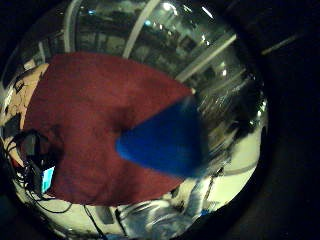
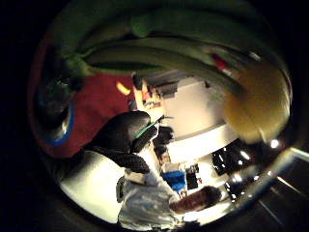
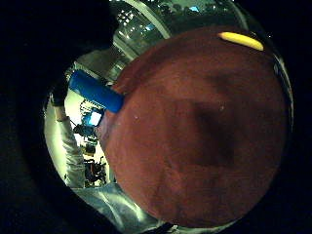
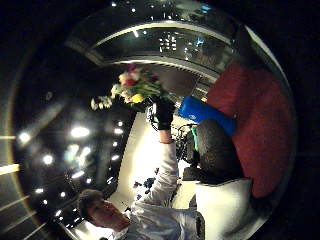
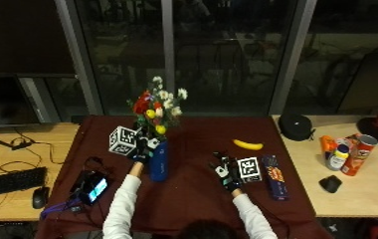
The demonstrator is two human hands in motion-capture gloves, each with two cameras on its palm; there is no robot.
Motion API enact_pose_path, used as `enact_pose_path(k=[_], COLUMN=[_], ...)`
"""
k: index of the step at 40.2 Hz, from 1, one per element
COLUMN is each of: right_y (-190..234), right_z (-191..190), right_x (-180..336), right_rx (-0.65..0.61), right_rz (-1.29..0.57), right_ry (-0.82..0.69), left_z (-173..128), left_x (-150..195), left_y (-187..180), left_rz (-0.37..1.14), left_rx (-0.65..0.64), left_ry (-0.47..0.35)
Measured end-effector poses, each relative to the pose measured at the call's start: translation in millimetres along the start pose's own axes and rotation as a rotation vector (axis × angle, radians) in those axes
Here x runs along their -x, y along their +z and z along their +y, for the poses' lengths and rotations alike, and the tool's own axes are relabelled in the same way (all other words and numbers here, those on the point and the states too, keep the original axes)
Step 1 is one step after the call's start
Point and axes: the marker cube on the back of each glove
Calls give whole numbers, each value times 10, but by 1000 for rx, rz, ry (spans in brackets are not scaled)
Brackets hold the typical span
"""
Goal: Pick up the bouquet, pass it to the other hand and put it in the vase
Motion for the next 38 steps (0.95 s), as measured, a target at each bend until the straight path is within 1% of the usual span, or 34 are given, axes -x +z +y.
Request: enact_pose_path(k=[2, 4, 10, 13, 17, 20, 26, 29, 30, 34, 38], right_y=[-2, -6, -22, -32, -31, -29, 4, 26, 34, 61, 75], right_z=[12, 22, 56, 59, 56, 36, -42, -78, -82, -74, -113], right_x=[-82, -116, -134, -97, -49, -113, -236, -179, -162, -231, -311], right_rx=[14, 19, 30, 33, 27, 23, 26, 29, 30, 34, 32], right_rz=[17, 15, 0, 3, -9, 6, -2, -17, -22, 7, 39], right_ry=[15, 33, 89, 89, 103, 103, 34, -77, -90, 25, 22], left_z=[173, 299, 464, 511, 591, 641, 701, 706, 708, 716, 812], left_x=[234, 366, 579, 576, 489, 454, 452, 488, 498, 547, 461], left_y=[57, 64, 42, 27, 25, 50, 91, 111, 109, 90, 32], left_rz=[-21, -35, -49, -49, -34, -32, -39, -23, -23, -27, 7], left_rx=[43, 27, -26, -35, -37, -43, -53, -63, -71, -103, -115], left_ry=[-12, -14, -8, 0, 25, 45, 74, 88, 93, 120, 107])
